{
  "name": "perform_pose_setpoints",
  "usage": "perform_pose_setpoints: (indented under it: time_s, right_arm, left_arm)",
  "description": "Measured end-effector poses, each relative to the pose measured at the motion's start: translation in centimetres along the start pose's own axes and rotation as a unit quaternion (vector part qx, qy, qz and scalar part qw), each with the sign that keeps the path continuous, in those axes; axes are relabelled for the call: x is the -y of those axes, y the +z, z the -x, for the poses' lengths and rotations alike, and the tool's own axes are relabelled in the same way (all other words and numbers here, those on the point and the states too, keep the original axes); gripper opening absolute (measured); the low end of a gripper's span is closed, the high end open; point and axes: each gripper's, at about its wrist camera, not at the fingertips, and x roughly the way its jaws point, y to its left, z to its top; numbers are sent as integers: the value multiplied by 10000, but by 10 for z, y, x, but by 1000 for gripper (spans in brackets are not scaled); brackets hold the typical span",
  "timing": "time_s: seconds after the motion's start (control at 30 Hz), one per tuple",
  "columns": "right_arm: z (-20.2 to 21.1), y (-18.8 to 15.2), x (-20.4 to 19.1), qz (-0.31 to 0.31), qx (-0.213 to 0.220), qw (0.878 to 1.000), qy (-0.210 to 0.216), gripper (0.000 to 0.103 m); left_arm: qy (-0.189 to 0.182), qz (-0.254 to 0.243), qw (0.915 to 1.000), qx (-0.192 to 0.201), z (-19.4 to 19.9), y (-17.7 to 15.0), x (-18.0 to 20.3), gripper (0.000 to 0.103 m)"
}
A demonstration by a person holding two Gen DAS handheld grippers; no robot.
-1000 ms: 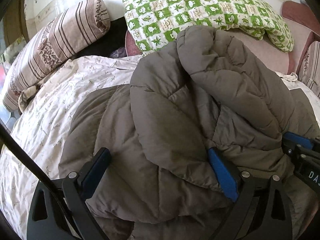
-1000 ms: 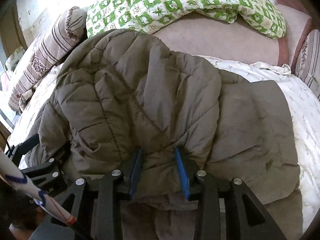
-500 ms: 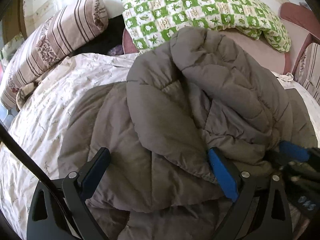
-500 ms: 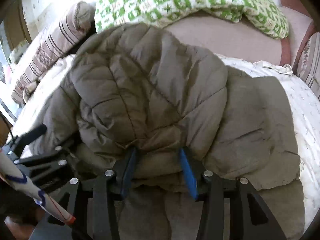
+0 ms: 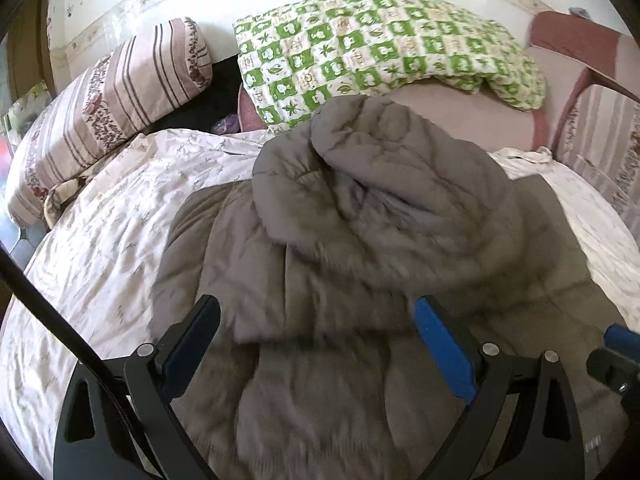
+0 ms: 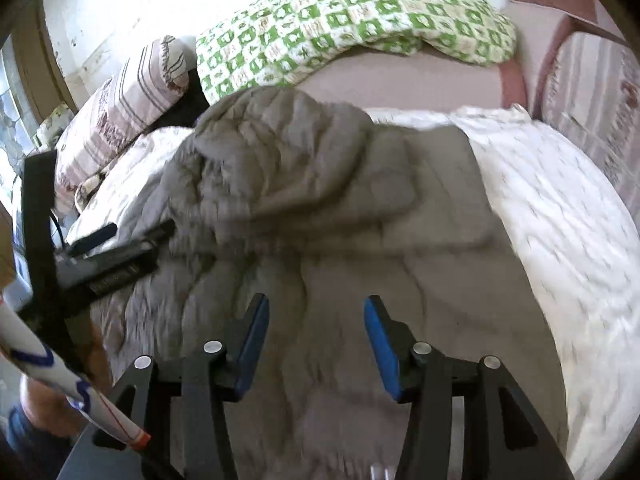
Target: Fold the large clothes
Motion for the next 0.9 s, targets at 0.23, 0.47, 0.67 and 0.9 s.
perform_pose_setpoints:
  time_s: [0.23, 0.47, 0.67, 0.9]
  right_arm:
    - [24, -70, 7, -112, -267, 9996, 37, 54]
    - [14, -103, -11, 234, -449, 9985, -194, 55]
    - [24, -88, -5, -262, -169, 9994, 117, 56]
    - [9, -87, -18, -279, -317, 9986, 313, 57]
  left_arm:
    - [45, -135, 9998, -117, 60, -61, -7, 98]
    - [475, 137, 9965, -672, 80, -137, -25, 98]
    - [688, 171, 9942, -812, 88, -162, -26, 98]
    - [952, -168, 9931, -658, 104, -176, -15, 98]
